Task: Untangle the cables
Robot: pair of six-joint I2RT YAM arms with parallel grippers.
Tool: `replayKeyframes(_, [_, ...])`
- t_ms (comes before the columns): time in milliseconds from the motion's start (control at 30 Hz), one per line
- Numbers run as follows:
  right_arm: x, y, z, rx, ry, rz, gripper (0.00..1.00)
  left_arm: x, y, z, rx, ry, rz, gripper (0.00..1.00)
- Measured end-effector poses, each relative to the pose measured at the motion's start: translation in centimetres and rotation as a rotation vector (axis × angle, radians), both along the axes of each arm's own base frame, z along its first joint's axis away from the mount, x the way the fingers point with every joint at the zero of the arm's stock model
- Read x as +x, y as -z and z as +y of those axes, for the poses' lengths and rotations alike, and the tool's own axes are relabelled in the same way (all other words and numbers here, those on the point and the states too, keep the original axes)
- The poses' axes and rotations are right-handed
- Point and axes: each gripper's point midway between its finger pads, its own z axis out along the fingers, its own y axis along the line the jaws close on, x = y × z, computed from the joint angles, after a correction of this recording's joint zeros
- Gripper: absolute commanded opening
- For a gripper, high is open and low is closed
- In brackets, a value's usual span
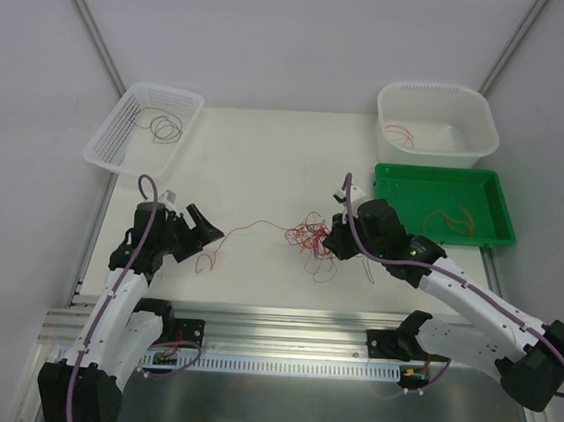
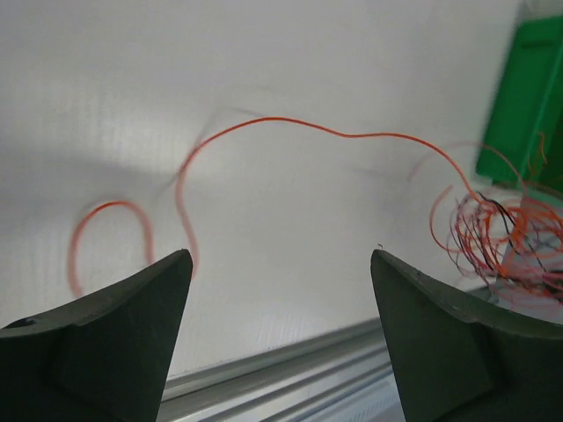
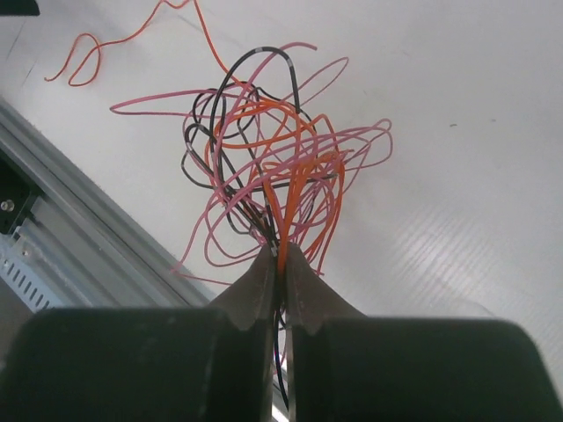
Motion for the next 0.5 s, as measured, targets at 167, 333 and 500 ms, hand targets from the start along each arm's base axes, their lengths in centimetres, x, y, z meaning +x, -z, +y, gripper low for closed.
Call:
replayKeyframes(167, [-1.0,-0.3,2.2,-0.028,-0.153,-0.014,0.01,-0.3,-4.4,-5.1,-0.042,0.27,-0.141,0.82])
replayKeyframes(333, [-2.8,-0.2,4.2,-0.037,-0.326,-0.018,0.01,-1.0,-5.8,-8.7,-0.066,0.449,-0.207,0.8])
replayKeyframes(500, [-3.9,-0.1,5.3,-0.037,-0.433,-0.024,0.01,-2.5,-5.3,-11.6,-0.057,0.611,-0.218,0.78])
